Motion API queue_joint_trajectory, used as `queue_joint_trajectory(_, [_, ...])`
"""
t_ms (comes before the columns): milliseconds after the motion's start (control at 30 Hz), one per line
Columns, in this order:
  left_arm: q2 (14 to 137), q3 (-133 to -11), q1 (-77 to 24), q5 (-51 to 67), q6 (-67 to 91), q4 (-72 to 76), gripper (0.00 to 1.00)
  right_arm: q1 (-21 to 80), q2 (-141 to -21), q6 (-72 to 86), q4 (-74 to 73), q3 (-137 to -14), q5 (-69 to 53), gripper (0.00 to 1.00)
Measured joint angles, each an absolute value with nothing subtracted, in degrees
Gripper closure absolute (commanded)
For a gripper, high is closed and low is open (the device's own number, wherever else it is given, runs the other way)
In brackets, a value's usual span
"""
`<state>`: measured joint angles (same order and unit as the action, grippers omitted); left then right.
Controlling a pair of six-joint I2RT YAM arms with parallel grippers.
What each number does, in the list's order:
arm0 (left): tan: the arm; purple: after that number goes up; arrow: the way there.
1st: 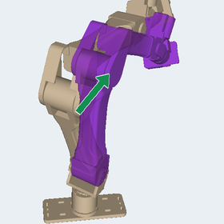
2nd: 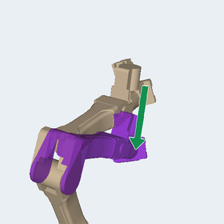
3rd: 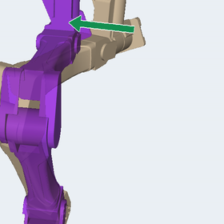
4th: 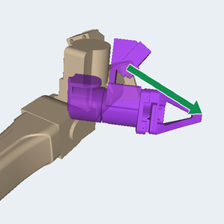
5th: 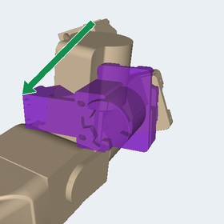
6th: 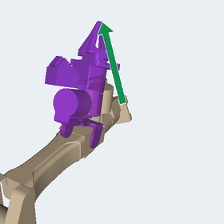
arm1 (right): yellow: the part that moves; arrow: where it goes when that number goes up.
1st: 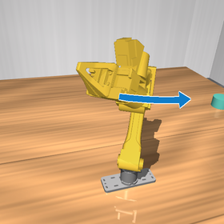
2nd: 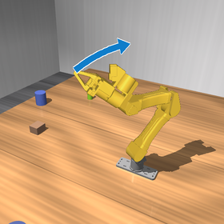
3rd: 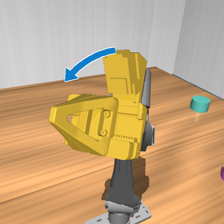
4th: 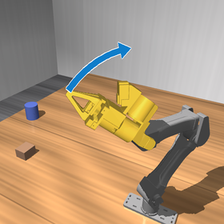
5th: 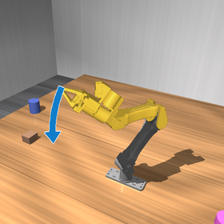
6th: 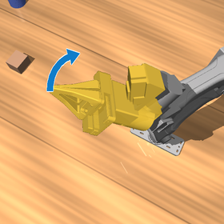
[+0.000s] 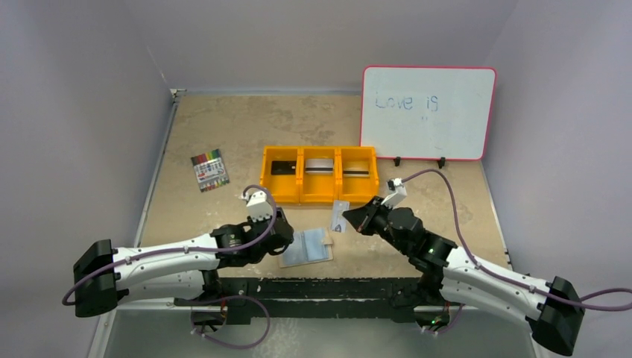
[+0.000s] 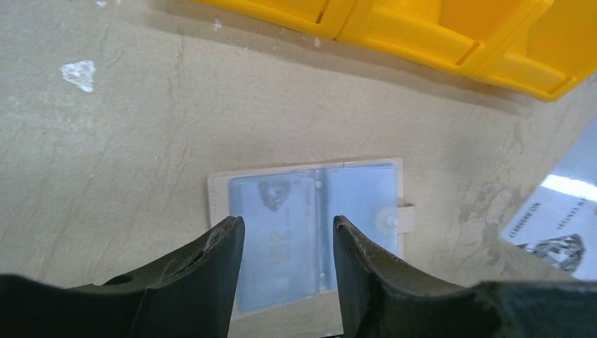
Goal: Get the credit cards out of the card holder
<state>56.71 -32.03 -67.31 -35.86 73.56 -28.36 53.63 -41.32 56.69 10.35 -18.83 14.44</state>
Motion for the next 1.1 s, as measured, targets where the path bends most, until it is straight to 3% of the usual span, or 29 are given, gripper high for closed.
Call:
queue_joint_trajectory(267, [55.7,-33.1,-67.3,-39.7,75.9,-35.8,0.4,53.6,-37.0,48.1,10.5,-18.8,17.7,1.0])
queue_joint_trajectory(533, [55.5,-36.2,-67.3,-44.3,78.3,-42.2,0.32,53.6,-40.1,30.9,15.2,-19.6,18.4,1.0])
queue_joint_trajectory(1100, [52.7,-36.0,-67.3,-44.0,79.0,-42.4,0.26,53.6,-75.0,-14.6,17.9,-46.3,16.3,1.0])
